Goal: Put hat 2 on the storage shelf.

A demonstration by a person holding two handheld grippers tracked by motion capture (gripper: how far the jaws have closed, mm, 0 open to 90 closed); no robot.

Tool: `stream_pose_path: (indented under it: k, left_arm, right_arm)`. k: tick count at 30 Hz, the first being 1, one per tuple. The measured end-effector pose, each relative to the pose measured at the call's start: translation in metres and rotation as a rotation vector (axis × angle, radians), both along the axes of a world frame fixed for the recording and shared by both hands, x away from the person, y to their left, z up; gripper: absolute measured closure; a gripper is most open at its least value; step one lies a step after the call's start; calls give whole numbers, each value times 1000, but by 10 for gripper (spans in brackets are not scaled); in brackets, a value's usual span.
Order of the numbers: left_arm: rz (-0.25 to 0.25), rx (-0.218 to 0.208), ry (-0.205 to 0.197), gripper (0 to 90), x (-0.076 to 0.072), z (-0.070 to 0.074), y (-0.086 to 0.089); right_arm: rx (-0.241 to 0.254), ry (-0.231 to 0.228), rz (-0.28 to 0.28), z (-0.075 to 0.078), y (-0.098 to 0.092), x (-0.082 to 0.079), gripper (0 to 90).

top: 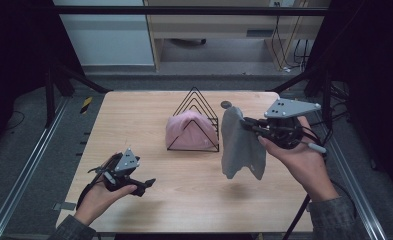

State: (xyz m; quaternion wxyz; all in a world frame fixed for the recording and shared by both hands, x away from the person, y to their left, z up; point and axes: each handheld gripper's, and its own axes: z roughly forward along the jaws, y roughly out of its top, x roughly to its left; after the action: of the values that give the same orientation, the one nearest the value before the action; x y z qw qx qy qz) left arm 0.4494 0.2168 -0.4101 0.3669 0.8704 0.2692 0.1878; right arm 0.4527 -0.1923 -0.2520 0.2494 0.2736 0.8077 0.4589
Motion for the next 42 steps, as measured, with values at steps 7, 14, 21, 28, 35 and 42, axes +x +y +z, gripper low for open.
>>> stream_pose_path:
  k: [7,14,21,28,35,42]
  left_arm:
    - [-34,-5,-31,118,8,32,-11]
    - [-88,8,-46,160,19,62,-21]
    - [-140,23,-16,180,32,79,-29]
    - [-160,9,-1,195,39,81,-32]
    - [-174,7,1,204,42,78,-34]
    - [-205,-4,0,214,44,72,-39]
  right_arm:
    - [6,-15,36,19,20,7,860]
    - [-13,-20,93,26,46,7,859]
    - [-6,-7,157,23,72,4,859]
    - [-10,4,212,14,93,0,858]
    - [-28,25,248,3,108,-3,858]
    - [-36,44,286,-7,121,-9,858]
